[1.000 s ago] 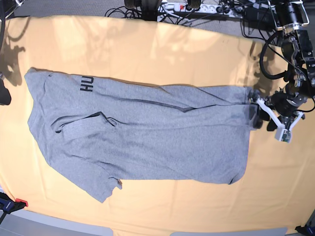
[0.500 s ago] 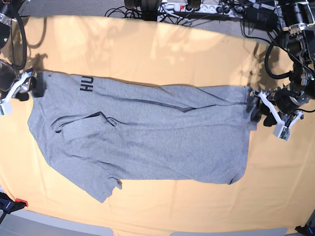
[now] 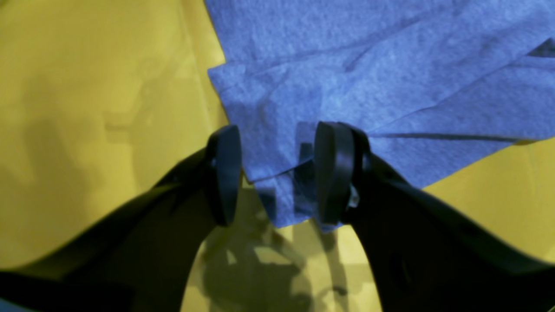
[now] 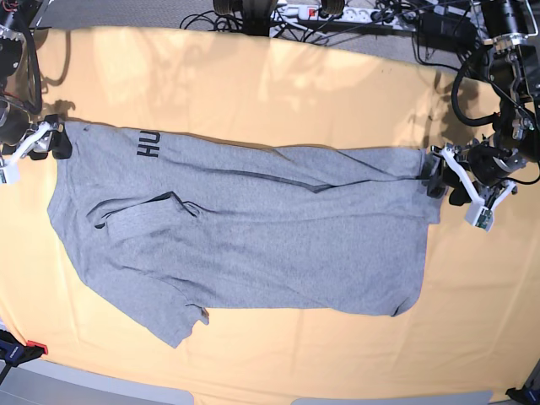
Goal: Layout the t-shirt on the table in an organized manner, then fold the t-shirt properly
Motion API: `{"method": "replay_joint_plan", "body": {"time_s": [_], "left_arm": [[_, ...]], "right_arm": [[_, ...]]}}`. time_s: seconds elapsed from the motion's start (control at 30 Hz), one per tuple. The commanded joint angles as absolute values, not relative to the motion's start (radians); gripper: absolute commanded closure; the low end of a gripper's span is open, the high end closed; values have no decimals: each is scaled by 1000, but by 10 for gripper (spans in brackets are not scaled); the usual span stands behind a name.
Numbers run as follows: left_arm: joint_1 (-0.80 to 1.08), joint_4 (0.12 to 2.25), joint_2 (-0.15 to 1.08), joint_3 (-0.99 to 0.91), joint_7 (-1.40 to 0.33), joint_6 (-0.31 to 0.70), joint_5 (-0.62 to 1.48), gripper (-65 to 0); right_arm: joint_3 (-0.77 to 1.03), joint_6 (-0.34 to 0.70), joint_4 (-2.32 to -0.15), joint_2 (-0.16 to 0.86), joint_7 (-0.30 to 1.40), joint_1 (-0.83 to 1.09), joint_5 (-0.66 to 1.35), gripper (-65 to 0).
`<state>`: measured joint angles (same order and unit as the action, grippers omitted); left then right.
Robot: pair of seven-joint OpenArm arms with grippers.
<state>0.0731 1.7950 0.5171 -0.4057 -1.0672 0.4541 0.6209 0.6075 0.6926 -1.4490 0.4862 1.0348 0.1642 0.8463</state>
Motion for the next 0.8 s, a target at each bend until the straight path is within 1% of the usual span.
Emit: {"method": "replay_joint_plan", "body": {"time_s": [0.0, 0.03, 0.07, 0.13, 0.17, 0.4, 0.67, 0.77], "left_arm": [[61, 1810, 535, -413, -1048, 456, 630, -289], [61, 1810, 535, -413, -1048, 456, 630, -289], [61, 1810, 535, -413, -1048, 456, 630, -289], [64, 1810, 536, -413, -1048, 456, 630, -289], [68, 1810, 538, -413, -1048, 456, 634, -289], [75, 1810, 575, -413, -1053, 457, 643, -289], [75, 1810, 638, -413, -1056, 462, 678, -289], [77, 1810, 660, -413, -1069, 512, 723, -289]], "right_arm": [[613, 698, -1463, 510, 1005, 152, 867, -362], [613, 698, -1463, 511, 1005, 151, 867, -305], [613, 698, -1463, 511, 1005, 149, 867, -231], [613, 698, -1463, 511, 1005, 149, 866, -62], [614, 698, -1463, 511, 1006, 149, 865, 0], [616, 698, -1464, 513, 1006, 149, 838, 0], [617, 555, -1464, 513, 1006, 149, 678, 0], [632, 542, -1464, 513, 1005, 149, 672, 0]]}}
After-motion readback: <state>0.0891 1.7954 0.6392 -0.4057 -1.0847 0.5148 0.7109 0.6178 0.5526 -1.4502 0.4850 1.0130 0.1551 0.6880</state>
